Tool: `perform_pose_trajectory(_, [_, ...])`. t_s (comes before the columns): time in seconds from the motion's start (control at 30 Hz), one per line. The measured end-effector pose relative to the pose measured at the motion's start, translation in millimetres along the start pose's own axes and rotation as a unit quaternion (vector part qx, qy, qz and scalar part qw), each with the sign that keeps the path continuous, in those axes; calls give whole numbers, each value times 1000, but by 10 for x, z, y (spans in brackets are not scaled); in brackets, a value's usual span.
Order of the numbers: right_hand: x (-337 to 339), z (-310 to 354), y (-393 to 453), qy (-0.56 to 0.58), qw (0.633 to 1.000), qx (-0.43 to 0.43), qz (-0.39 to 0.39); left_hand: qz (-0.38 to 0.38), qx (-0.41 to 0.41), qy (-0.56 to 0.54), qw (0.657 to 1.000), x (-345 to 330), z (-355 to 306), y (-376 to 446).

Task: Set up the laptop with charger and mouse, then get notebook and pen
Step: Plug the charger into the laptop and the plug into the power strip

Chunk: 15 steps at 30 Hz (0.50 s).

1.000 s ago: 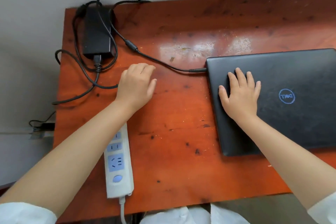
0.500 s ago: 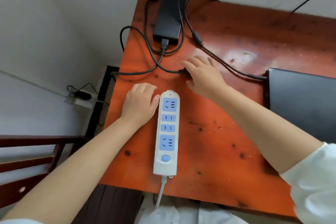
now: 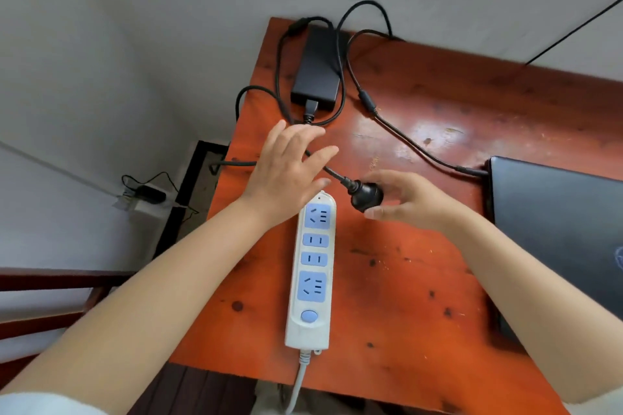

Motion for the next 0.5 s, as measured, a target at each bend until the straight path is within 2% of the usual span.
perform_pose_trajectory(0.07, [-67,-15,-63,14,1000,-4,5,30,-92,-14,995,29,-129,40])
perform_pose_trajectory(0.1, [-94,-32,-82,20,1000,-4,-3,60,-113,-20,992,22,-154,24])
perform_pose_trajectory(0.2, [-157,-120,-149,-22,1000,-4,-20,139,-119,-1,983,9,-100,-105])
perform_pose_trajectory(0.3, [-157,-243,-175,-99,991,-7,-93,166,-95,32,981,102,6,-242])
perform_pose_trajectory(0.37, [-201,-291,-166,-159,978,-10,-133,158,-34,12,987,191,98,-275])
perform_pose_trajectory(0.43, [-319,-353,-134,-220,966,-23,-132,160,31,-23,986,235,177,-292])
perform_pose_trajectory(0.5, [-457,-423,-131,-273,952,-44,-132,186,41,-25,981,192,201,-318])
Point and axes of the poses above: each hand's wrist, its own y-axis towards the middle knuckle, its own x-axis out of the back of the hand, z = x × y, the point moved 6 cm from there along y, towards the middle knuckle, and after that the axes turned 9 degrees about z, right-handed, at the moved point
